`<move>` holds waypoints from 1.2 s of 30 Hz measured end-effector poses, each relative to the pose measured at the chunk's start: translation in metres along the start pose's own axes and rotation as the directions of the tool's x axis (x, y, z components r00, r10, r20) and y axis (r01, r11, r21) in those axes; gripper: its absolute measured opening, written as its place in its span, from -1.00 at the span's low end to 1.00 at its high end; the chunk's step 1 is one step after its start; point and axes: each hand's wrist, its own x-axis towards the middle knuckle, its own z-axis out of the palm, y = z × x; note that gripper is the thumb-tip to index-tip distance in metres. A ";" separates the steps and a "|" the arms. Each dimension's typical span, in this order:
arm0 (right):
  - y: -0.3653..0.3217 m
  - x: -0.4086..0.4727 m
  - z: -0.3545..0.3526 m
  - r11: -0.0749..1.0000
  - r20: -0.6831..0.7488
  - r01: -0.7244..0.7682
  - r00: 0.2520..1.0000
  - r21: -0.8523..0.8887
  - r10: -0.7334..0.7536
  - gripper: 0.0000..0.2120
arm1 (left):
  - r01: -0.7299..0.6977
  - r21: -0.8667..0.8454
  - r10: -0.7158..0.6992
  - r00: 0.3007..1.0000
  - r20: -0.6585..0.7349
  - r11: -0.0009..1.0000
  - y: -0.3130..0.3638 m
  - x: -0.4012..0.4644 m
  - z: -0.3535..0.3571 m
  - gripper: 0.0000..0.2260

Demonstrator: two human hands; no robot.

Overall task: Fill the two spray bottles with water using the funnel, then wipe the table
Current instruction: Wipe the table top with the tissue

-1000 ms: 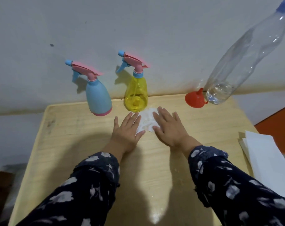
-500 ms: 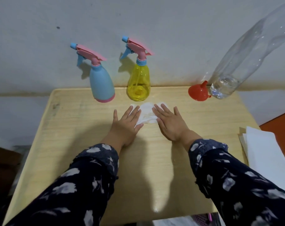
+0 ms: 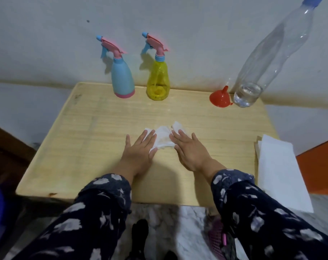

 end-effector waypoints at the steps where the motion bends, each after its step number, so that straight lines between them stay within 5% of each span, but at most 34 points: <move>1: -0.002 -0.009 0.002 1.000 0.000 0.006 1.000 -0.006 -0.006 -0.53 | 0.008 -0.003 -0.008 1.000 0.005 1.000 0.004 -0.008 0.002 -0.45; 5: -0.009 -0.037 0.012 0.999 -0.002 0.015 1.000 -0.043 -0.015 -0.49 | 0.017 0.006 -0.017 1.000 0.014 1.000 0.015 -0.037 0.011 -0.22; 8: -0.007 -0.047 0.013 0.994 -0.025 0.027 0.999 -0.104 -0.030 -0.32 | 0.012 0.000 -0.012 1.000 0.000 1.000 0.017 -0.050 0.012 -0.19; 15: 0.015 -0.033 -0.005 0.989 0.026 0.078 0.997 -0.124 -0.075 -0.42 | 0.040 -0.043 -0.038 0.998 0.040 0.998 0.007 -0.038 0.001 -0.42; 20: 0.030 -0.014 -0.003 0.967 0.042 0.139 0.990 -0.211 -0.133 -0.42 | -0.001 0.031 0.001 1.000 0.011 1.000 -0.003 -0.027 0.006 -0.17; 30: 0.006 -0.045 0.021 0.977 -0.081 0.049 0.994 -0.209 -0.067 -0.38 | -0.094 0.045 0.095 0.995 -0.020 0.995 0.004 -0.044 0.014 -0.26; 36: -0.013 -0.084 0.033 0.975 -0.080 -0.020 0.997 -0.220 0.003 -0.36 | -0.140 0.068 0.140 0.990 0.014 0.988 0.013 -0.069 0.016 -0.52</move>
